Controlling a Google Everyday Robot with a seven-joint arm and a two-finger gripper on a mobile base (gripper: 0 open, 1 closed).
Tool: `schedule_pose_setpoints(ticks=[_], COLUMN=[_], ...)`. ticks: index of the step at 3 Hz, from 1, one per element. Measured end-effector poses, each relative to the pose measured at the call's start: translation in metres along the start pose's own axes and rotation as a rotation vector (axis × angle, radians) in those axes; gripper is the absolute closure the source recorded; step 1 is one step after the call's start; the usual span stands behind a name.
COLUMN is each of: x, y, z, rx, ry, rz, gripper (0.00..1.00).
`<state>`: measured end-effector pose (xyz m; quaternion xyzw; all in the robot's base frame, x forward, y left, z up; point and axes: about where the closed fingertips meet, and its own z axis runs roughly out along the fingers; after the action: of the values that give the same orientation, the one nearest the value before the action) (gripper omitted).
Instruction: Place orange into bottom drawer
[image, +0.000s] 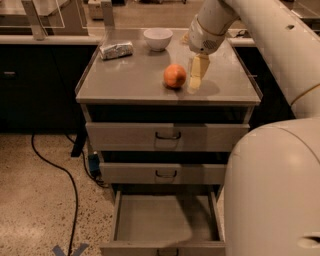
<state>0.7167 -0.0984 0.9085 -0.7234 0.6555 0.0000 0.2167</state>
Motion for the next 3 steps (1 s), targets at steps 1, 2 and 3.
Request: schedule_pose_setpoints(ticks=[1,2,3], x=[-0.007,-0.015,-0.015], y=[-0.02,-0.034,-0.038], z=[0.016,0.031,0.046], rx=[0.001,-0.014,-0.043], ry=[-0.012,-0.001,0.028], rz=[-0.041,-0.079,-0.088], gripper=[0.0,0.0,0.0])
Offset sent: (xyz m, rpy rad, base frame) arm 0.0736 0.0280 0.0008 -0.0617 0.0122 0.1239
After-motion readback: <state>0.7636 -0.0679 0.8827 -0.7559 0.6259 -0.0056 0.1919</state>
